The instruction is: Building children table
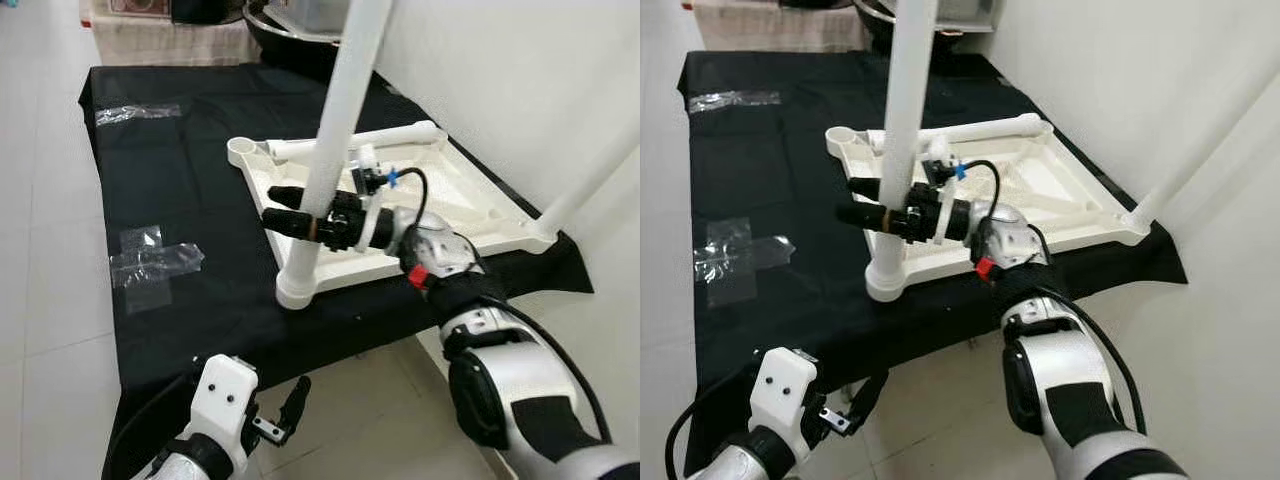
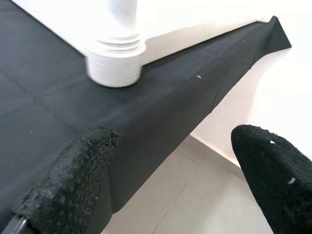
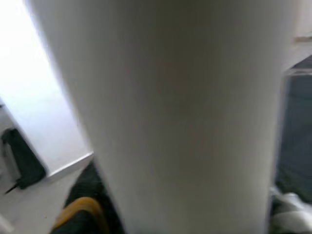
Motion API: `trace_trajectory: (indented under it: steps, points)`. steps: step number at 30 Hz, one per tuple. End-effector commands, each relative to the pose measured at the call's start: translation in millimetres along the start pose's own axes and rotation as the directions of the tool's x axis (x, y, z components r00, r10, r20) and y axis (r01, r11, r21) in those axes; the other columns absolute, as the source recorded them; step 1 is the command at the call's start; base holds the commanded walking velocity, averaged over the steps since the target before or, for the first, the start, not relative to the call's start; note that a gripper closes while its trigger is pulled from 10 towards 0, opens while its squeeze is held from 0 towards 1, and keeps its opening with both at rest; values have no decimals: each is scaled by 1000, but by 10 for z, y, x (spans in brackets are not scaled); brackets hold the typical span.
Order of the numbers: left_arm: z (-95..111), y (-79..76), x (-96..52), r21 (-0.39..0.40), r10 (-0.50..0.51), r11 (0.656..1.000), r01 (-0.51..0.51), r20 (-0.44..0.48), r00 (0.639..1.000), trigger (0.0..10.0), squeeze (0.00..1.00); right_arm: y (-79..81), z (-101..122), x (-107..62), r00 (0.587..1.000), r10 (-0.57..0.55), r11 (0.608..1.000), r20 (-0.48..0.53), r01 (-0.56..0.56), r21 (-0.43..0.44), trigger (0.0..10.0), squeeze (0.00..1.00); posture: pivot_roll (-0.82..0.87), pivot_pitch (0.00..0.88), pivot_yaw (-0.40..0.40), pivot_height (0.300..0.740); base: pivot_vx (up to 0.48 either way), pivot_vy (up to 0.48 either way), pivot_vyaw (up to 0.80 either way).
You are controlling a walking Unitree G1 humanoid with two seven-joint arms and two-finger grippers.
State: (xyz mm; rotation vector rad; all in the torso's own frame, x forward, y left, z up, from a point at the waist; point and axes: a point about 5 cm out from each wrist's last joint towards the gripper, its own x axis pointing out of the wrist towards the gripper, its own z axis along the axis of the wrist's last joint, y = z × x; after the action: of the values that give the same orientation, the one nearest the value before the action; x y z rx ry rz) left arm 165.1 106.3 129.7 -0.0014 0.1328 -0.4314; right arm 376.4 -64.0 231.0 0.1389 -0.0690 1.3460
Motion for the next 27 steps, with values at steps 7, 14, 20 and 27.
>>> trace_trajectory:
  steps: [7,14,20,27]
  points:
    - [-32,-33,-7,-14,-10,1000,10,-19,1000,10000,0,-291,61,-87,807,-587,806,56,590,-46,0,0,166,111,-190,740,0,0,0]
    - [-42,-16,3,-11,-15,1000,15,-19,1000,10000,0,-378,4,-373,240,-966,240,99,971,-14,0,0,162,94,-185,740,0,0,0]
    - [-51,-20,4,-3,-19,1000,19,-22,1000,10000,0,-168,-132,-258,20,-996,29,87,994,103,0,0,176,86,-182,740,0,0,0]
    - [-49,-18,8,1,-19,1000,19,-24,1000,10000,0,-82,-38,110,223,-959,252,173,953,168,10000,1000,173,95,-181,740,0,0,0]
